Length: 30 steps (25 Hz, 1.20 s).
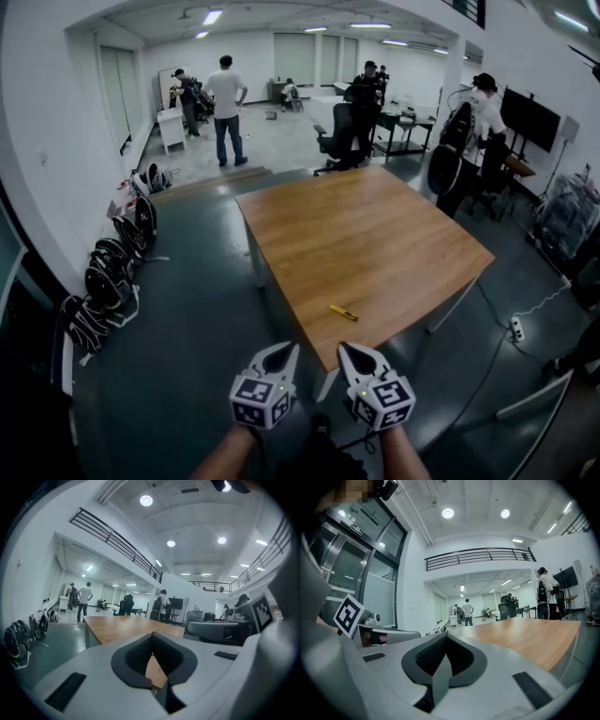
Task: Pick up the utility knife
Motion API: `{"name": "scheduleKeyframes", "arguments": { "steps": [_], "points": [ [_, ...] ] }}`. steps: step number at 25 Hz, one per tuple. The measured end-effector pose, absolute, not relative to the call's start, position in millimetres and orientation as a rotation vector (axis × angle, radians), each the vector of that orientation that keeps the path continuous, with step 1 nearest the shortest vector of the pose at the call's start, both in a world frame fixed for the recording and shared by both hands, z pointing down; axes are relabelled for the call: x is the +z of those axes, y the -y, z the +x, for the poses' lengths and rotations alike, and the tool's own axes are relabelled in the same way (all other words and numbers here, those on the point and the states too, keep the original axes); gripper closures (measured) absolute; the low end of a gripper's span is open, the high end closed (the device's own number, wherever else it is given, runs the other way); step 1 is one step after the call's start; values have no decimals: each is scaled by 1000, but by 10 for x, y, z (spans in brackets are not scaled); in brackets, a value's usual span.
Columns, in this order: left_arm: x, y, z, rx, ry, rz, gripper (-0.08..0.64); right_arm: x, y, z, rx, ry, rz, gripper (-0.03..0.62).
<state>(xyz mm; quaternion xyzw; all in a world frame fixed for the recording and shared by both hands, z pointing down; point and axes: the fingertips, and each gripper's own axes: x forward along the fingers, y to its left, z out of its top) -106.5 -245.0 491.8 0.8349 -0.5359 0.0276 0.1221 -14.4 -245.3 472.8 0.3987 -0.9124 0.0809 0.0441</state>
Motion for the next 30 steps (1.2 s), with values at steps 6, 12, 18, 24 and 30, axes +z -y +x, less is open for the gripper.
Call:
{"name": "scheduleKeyframes", "arguments": {
  "steps": [6,12,18,24,30],
  "points": [
    [5119,3041,-928,139,1533,2427,554,5058,3134,-107,317,2740,1067,575],
    [5343,3487,-756,244,1492,2409,554,5416,3703,9,301,2648,977,515],
    [5559,3758,-699,345,1451,2384,554,5913,3977,78,258,2497,940,411],
    [5820,3977,-696,427,1361,2400,554,6463,4176,111,277,2318,971,382],
    [5982,4087,-602,474,1179,2445,554,6921,4299,257,343,2133,978,382]
  ]
}}
